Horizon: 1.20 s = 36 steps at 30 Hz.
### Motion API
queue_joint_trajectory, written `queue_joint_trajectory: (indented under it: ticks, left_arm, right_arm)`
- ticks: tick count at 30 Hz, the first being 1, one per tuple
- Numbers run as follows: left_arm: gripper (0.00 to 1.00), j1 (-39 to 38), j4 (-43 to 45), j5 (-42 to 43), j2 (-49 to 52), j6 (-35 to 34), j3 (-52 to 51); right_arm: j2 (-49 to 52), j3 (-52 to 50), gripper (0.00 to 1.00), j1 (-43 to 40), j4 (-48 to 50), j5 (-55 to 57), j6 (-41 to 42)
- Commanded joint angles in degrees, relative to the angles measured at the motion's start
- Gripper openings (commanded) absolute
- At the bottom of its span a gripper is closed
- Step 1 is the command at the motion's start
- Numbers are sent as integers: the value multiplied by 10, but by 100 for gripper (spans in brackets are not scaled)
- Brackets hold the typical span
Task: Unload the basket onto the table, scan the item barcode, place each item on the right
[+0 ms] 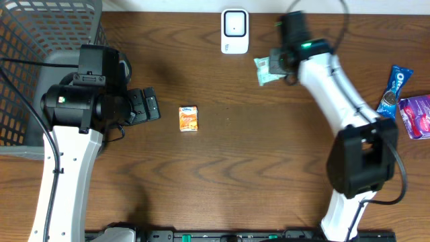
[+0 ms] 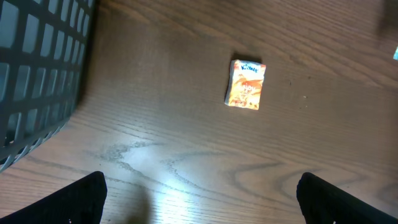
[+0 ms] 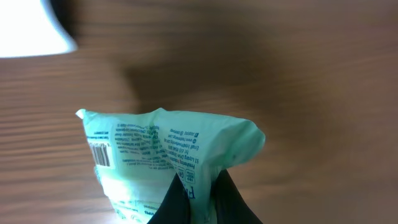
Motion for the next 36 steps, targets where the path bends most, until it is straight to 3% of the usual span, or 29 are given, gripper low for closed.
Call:
queue_joint_trajectory:
  ticks: [1,4,12,19,23,28,29,31,32,33,36]
  left_arm:
    - [98,1,-2,-3,-1,7,11]
    - [98,1,-2,-3,-1,7,11]
    - [98,1,-2,-3,-1,7,11]
    - [98,1,-2,-3,-1,7,11]
    - [98,1,-2,-3,-1,7,11]
    - [98,1,-2,-3,-1,7,11]
    - [98,1,-2,-3,-1,8,11]
    - [98,1,-2,-3,-1,8,11]
    - [98,1,-2,-3,-1,7,11]
    - [98,1,-2,-3,-1,7,11]
    - [98,1,-2,-3,-1,7,11]
  right_arm:
    - [7,-5,1,63,-8,426,-11]
    - [20,-8,1,101,-11,516,-22]
    - [47,-37,2,152,-32,404,-25]
    - [62,-114,7,182,-3,388,20]
    - [62,-132,1,200,-22,268,54]
    - [46,-118,4,212,-16,55,86]
    - [41,-110,8,212,-17,26,86]
    - [28,-87,33,211,-26,-12,86]
    - [19,-73,81,208,-33,-27,86]
    - [10,-60,99,205,-38,-36,85]
    - [-24,-16,99,184,-68,-42,79]
